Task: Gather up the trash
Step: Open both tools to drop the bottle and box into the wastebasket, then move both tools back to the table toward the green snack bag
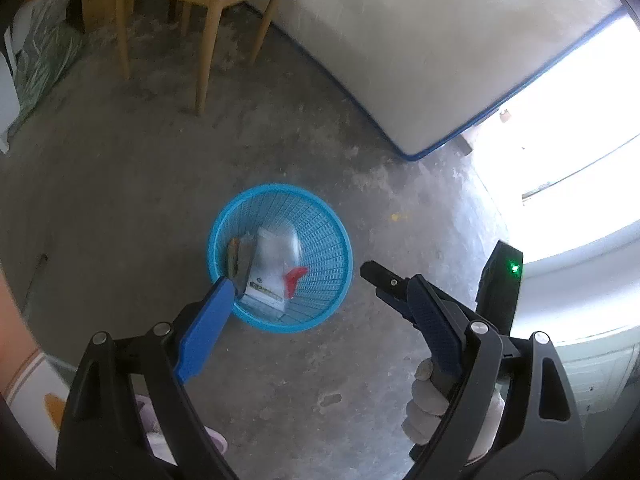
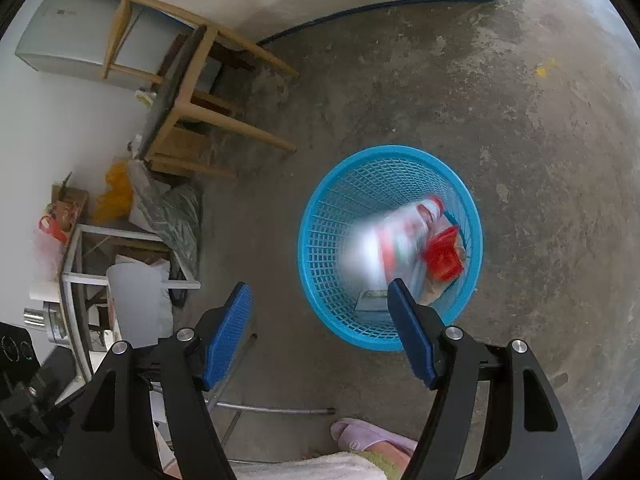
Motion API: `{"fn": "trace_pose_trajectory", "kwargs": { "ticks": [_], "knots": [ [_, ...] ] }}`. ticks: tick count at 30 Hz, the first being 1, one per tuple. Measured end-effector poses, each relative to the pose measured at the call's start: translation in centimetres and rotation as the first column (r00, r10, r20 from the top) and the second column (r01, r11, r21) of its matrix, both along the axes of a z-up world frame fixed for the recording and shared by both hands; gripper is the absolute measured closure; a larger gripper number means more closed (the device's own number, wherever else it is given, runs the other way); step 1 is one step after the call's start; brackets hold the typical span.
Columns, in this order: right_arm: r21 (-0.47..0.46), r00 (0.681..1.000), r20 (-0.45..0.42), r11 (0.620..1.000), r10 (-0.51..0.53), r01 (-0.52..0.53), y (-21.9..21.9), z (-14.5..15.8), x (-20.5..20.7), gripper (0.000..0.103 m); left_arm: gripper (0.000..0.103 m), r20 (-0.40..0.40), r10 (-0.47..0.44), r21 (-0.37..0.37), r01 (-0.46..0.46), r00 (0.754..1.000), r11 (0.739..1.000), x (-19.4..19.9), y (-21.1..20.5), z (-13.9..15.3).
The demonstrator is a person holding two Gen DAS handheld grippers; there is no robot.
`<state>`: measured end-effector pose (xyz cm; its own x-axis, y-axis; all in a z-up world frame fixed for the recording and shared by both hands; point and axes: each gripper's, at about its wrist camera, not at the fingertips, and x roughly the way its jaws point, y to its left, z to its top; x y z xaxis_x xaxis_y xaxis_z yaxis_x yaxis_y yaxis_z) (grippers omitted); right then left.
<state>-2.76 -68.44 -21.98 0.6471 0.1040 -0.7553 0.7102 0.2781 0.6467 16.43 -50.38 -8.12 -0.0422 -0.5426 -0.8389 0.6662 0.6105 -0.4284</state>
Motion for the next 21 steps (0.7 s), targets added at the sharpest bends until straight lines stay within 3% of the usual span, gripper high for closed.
{"fn": "trace_pose_trajectory", "kwargs": {
  "ticks": [3,11,17,21],
  "knots": [
    [-0.014,1.0,0.0,1.0,-0.006,0.006,0.8,-0.1,-1.3,0.034,0.019,0.06,-0.007,-0.025,0.009,0.998,1.0,-0.2,2.2,1.4],
    [-0.036,1.0,0.009,0.999,-0.009,0.009,4.6,0.8,-4.9,0.034,0.019,0.122,0.027,-0.167,-0.006,0.992,0.986,-1.7,9.8,6.0],
    [-0.124,0.993,0.077,0.989,0.086,-0.076,9.7,6.0,-6.4,0.034,0.017,0.201,0.026,-0.236,0.023,0.979,0.972,-4.1,16.8,9.9],
    [-0.187,0.967,0.136,0.964,0.216,-0.189,13.6,10.4,-5.9,0.034,0.015,0.237,0.071,-0.262,-0.006,0.969,0.965,-5.5,23.9,11.6]
  ]
}}
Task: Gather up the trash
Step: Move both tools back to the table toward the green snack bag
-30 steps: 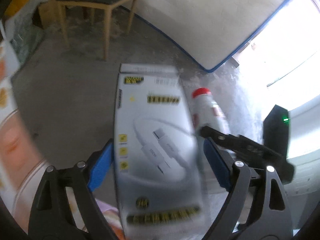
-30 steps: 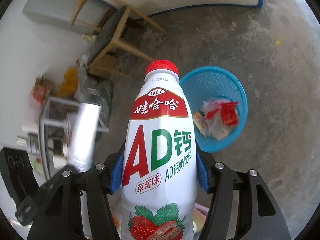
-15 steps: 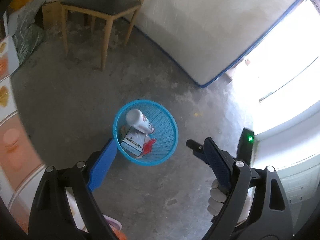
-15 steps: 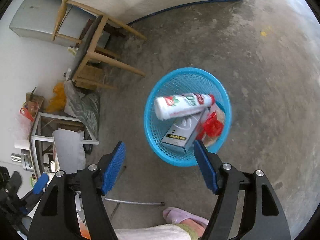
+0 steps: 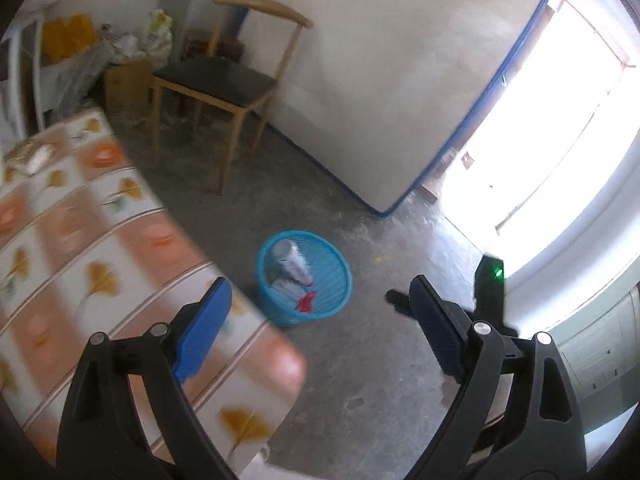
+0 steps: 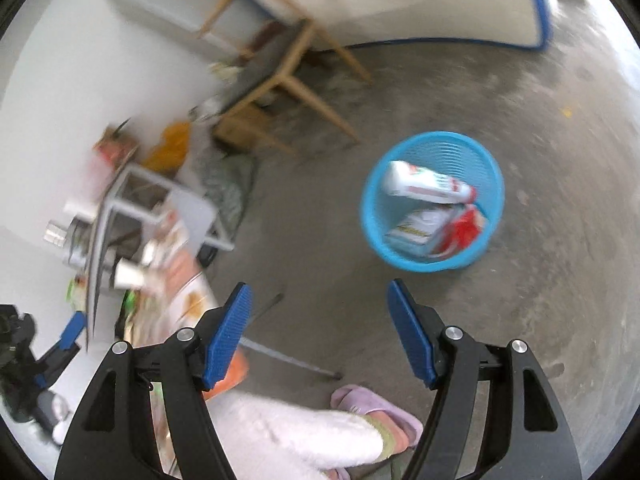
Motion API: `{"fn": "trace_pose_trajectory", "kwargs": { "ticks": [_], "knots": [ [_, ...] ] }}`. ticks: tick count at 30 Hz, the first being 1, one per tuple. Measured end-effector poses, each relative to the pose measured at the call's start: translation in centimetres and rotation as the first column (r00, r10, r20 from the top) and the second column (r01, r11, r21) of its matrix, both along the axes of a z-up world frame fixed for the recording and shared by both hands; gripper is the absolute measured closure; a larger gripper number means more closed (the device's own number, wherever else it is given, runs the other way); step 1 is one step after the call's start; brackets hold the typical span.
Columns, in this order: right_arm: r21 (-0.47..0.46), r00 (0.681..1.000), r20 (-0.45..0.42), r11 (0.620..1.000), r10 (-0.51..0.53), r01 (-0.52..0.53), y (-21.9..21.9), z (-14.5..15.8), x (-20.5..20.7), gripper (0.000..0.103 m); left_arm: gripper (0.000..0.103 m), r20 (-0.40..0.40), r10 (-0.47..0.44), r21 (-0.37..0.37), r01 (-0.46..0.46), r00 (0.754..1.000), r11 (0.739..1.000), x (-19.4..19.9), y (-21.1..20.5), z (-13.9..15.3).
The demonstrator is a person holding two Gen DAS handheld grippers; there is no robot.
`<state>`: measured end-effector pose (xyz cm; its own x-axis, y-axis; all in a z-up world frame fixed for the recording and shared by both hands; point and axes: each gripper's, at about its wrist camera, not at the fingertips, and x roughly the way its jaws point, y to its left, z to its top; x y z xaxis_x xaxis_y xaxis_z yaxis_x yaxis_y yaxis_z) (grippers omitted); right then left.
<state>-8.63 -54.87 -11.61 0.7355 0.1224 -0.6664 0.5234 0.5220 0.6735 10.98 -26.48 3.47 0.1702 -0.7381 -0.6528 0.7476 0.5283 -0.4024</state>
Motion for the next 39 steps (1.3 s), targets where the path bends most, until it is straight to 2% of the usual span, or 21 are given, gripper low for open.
{"fn": "trace_pose_trajectory", "kwargs": {
  "ticks": [2,5,8,10,11,14,16,17,19,20,22,23,25,27,30,31,32,33,34,36,39],
  "knots": [
    [-0.001,0.998,0.022,0.998,0.057,-0.057,1.6,1.3,0.7,0.034,0.014,0.027,0.056,0.003,-0.057,0.998,0.998,-0.3,3.8,0.1],
    [0.026,0.984,0.055,0.985,0.171,-0.172,4.7,2.7,3.0,0.034,0.014,0.081,0.194,0.017,-0.196,0.978,0.98,-0.8,10.2,-0.4],
    [0.053,0.955,0.076,0.955,0.288,-0.292,8.6,3.2,5.8,0.034,0.014,0.13,0.359,0.032,-0.366,0.924,0.93,-1.2,17.1,-1.2],
    [0.074,0.921,0.089,0.92,0.379,-0.386,11.9,3.5,8.2,0.034,0.014,0.142,0.463,0.036,-0.472,0.875,0.881,-1.4,21.7,-1.6],
    [0.081,0.901,0.093,0.899,0.423,-0.43,13.5,3.5,9.4,0.034,0.014,0.145,0.506,0.039,-0.516,0.85,0.856,-1.5,23.8,-1.7],
    [0.127,0.798,0.121,0.788,0.591,-0.603,20.5,3.6,14.0,0.034,0.014,0.15,0.629,0.021,-0.639,0.763,0.769,-1.6,29.9,-2.0],
    [0.155,0.74,0.132,0.724,0.66,-0.673,24.4,3.6,16.3,0.034,0.014,0.136,0.711,0.003,-0.718,0.69,0.696,-1.4,33.8,-2.5],
    [0.169,0.695,0.143,0.675,0.705,-0.719,27.1,3.7,17.8,0.034,0.014,0.128,0.743,0.0,-0.749,0.657,0.663,-1.2,35.5,-2.7],
    [0.17,0.639,0.156,0.616,0.753,-0.769,31.0,4.1,20.0,0.03,0.014,0.111,0.774,-0.002,-0.779,0.623,0.627,-1.3,38.7,-2.9],
    [0.167,0.623,0.159,0.601,0.765,-0.781,32.2,4.1,20.5,0.028,0.014,0.098,0.793,-0.001,-0.796,0.602,0.605,-0.9,40.1,-3.4],
    [0.169,0.595,0.149,0.572,0.79,-0.802,35.3,4.0,22.6,0.028,0.014,0.07,0.809,0.017,-0.812,0.583,0.584,-0.7,41.7,-4.3],
    [0.176,0.575,0.152,0.551,0.804,-0.816,37.0,3.8,23.7,0.028,0.014,0.053,0.812,0.022,-0.813,0.582,0.582,-0.3,42.4,-4.8],
    [0.185,0.561,0.143,0.534,0.816,-0.825,39.0,3.3,25.3,0.028,0.018,0.007,0.813,0.04,-0.813,0.582,0.581,0.7,43.3,-6.1],
    [0.202,0.544,0.128,0.515,0.829,-0.833,40.9,2.7,26.6,0.028,0.026,-0.042,0.807,0.055,-0.805,0.589,0.591,1.5,43.7,-7.5],
    [0.221,0.503,0.123,0.471,0.855,-0.854,43.0,2.1,26.9,0.03,0.032,-0.109,0.779,0.055,-0.779,0.617,0.625,1.8,43.1,-8.9],
    [0.215,0.491,0.128,0.459,0.862,-0.862,43.4,2.2,26.6,0.034,0.032,-0.121,0.766,0.051,-0.766,0.632,0.641,1.7,42.5,-9.1],
    [0.204,0.475,0.123,0.446,0.871,-0.871,43.7,2.3,26.2,0.042,0.032,-0.128,0.752,0.049,-0.753,0.647,0.656,1.5,42.0,-9.2],
    [0.201,0.467,0.114,0.44,0.877,-0.875,43.7,2.5,26.0,0.047,0.032,-0.137,0.728,0.04,-0.731,0.672,0.682,1.3,41.3,-9.2],
    [0.202,0.466,0.112,0.439,0.878,-0.876,43.7,2.5,25.7,0.048,0.032,-0.147,0.701,0.031,-0.706,0.697,0.708,1.0,40.5,-9.2],
    [0.197,0.464,0.116,0.437,0.878,-0.877,42.9,2.8,24.8,0.059,0.032,-0.158,0.647,0.012,-0.653,0.746,0.757,0.4,38.8,-9.0],
    [0.17,0.47,0.109,0.45,0.876,-0.877,41.1,3.4,23.3,0.069,0.032,-0.147,0.549,-0.026,-0.558,0.823,0.829,-0.7,35.8,-8.2]
  ]
}}
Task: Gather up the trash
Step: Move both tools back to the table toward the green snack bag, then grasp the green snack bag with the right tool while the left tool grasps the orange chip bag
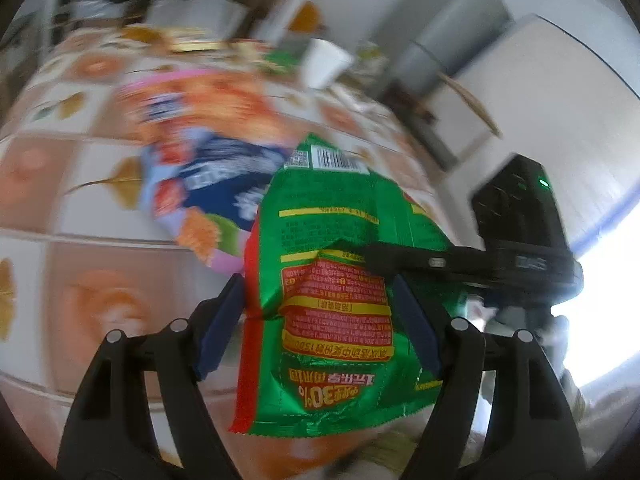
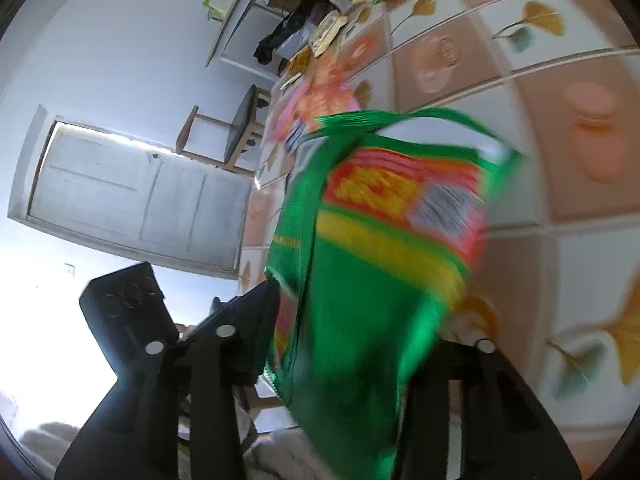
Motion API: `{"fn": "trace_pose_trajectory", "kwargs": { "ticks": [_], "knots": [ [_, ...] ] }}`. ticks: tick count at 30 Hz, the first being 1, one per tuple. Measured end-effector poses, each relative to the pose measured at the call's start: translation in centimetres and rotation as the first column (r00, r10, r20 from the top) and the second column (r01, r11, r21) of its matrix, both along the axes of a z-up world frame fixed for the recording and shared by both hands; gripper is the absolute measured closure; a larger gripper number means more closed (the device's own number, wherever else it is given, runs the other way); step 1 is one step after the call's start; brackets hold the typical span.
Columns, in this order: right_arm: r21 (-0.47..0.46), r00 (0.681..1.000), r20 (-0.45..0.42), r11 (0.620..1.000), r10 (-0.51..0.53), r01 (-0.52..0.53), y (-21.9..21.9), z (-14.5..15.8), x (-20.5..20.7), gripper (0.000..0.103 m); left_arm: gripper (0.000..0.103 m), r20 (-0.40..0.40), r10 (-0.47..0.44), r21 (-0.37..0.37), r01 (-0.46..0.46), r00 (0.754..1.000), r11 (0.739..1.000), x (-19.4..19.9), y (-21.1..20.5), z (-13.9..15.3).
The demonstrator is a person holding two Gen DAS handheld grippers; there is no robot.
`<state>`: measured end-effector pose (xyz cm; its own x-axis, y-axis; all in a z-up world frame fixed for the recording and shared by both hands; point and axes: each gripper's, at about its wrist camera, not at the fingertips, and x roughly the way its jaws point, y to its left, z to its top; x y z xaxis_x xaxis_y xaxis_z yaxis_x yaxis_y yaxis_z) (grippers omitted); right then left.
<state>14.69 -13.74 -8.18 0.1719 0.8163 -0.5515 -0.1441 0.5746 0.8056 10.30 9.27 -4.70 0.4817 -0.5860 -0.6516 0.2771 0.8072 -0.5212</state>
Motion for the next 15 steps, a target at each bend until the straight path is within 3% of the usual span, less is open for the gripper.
{"fn": "trace_pose_trajectory", "kwargs": {
  "ticks": [2,3,4,7,11,13,15],
  "knots": [
    [-0.011,1.0,0.02,1.0,-0.022,0.022,-1.7,0.5,-0.7,0.072,0.032,0.019,-0.052,0.007,0.052,0.998,0.999,-0.2,-1.4,0.4],
    [-0.017,0.999,0.027,0.999,-0.042,0.043,-2.8,0.8,-1.2,0.081,0.032,0.027,-0.083,0.001,0.083,0.996,0.997,-0.3,-2.0,0.6],
    [-0.031,0.997,0.033,0.997,-0.067,0.068,-3.8,1.0,-1.5,0.082,0.032,0.034,-0.092,-0.002,0.092,0.995,0.996,-0.2,-2.3,0.7],
    [-0.065,0.988,0.029,0.986,-0.152,0.154,-6.9,1.1,-2.0,0.083,0.032,0.039,-0.046,-0.016,0.046,0.998,0.999,0.6,-1.3,1.0],
    [-0.077,0.969,0.01,0.966,-0.248,0.248,-10.4,0.3,-2.3,0.084,0.032,0.01,0.132,-0.043,-0.131,0.991,0.99,2.6,2.5,0.9],
    [-0.095,0.961,0.007,0.957,-0.276,0.276,-11.4,0.1,-2.4,0.084,0.032,-0.041,0.25,-0.031,-0.251,0.967,0.967,4.0,4.7,0.3],
    [-0.096,0.956,-0.002,0.952,-0.292,0.291,-11.9,-0.2,-2.2,0.084,0.032,-0.118,0.352,-0.014,-0.356,0.929,0.934,5.0,7.0,-0.9]
  ]
}}
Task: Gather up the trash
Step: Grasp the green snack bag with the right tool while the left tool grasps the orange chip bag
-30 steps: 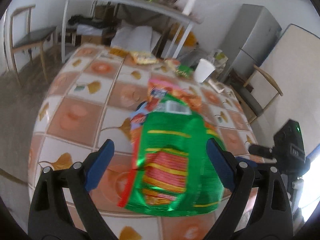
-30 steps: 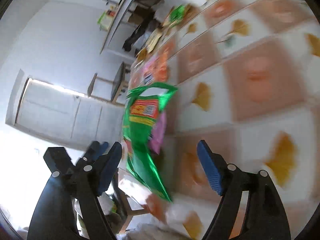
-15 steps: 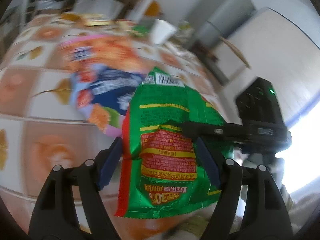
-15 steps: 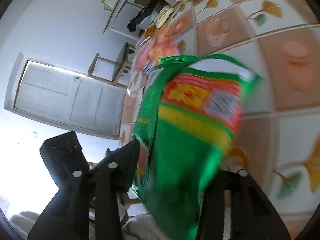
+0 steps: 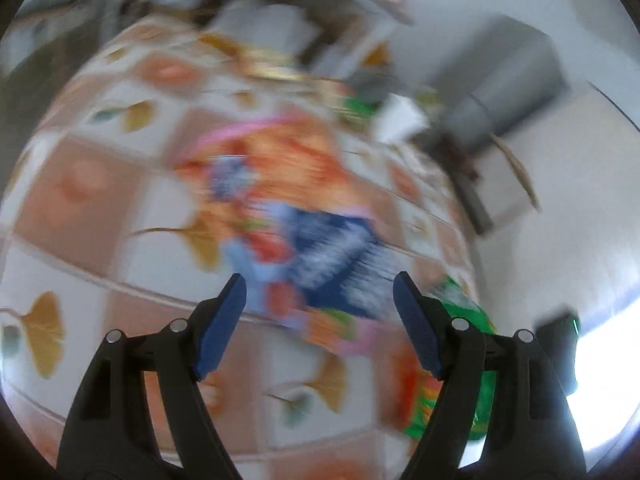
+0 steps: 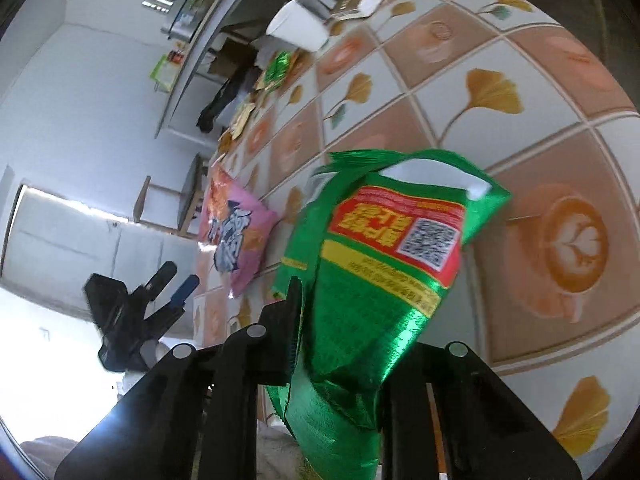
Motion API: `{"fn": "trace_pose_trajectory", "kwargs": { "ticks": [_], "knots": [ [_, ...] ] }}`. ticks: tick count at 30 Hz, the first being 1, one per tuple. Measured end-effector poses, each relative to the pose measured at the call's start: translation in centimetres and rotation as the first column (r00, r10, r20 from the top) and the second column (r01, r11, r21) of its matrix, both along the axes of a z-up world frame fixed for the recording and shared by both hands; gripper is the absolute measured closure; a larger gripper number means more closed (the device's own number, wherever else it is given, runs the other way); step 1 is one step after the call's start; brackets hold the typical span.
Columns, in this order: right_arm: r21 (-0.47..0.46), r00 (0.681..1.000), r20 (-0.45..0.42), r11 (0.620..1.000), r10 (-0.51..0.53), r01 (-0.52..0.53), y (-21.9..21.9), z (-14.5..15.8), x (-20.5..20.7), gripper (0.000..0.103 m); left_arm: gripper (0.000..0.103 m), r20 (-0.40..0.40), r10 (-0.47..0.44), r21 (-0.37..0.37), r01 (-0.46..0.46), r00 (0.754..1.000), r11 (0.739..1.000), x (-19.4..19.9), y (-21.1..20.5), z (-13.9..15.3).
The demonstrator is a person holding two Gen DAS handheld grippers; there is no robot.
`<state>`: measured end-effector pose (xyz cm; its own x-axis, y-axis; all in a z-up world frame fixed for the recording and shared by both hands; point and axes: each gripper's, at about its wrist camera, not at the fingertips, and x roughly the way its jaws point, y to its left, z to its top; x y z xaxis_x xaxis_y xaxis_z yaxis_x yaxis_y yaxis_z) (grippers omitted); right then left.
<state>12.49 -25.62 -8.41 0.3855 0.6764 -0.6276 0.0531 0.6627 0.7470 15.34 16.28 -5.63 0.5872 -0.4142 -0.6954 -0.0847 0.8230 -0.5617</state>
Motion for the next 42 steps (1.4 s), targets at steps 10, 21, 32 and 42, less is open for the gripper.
{"fn": "trace_pose_trajectory", "kwargs": {
  "ticks": [10,21,32,42],
  "knots": [
    [-0.011,1.0,-0.003,1.0,0.006,-0.006,-0.1,-0.4,0.5,0.084,0.032,-0.068,0.101,-0.101,-0.108,0.993,0.989,3.2,2.5,-3.0],
    [-0.009,1.0,-0.011,1.0,-0.002,0.002,-0.2,-0.7,0.2,0.084,0.074,-0.048,0.158,0.061,-0.155,0.986,0.986,6.6,1.0,-2.9],
    [-0.096,0.999,0.019,0.995,-0.038,0.04,-1.2,0.7,-0.6,0.084,0.094,-0.025,0.065,0.174,-0.06,0.998,0.983,6.0,-0.7,-2.7],
    [0.119,0.978,0.205,0.993,-0.038,0.013,-2.7,6.0,-0.8,0.093,0.095,0.051,-0.246,0.248,0.227,0.968,0.942,2.8,-4.8,0.6]
  ]
}}
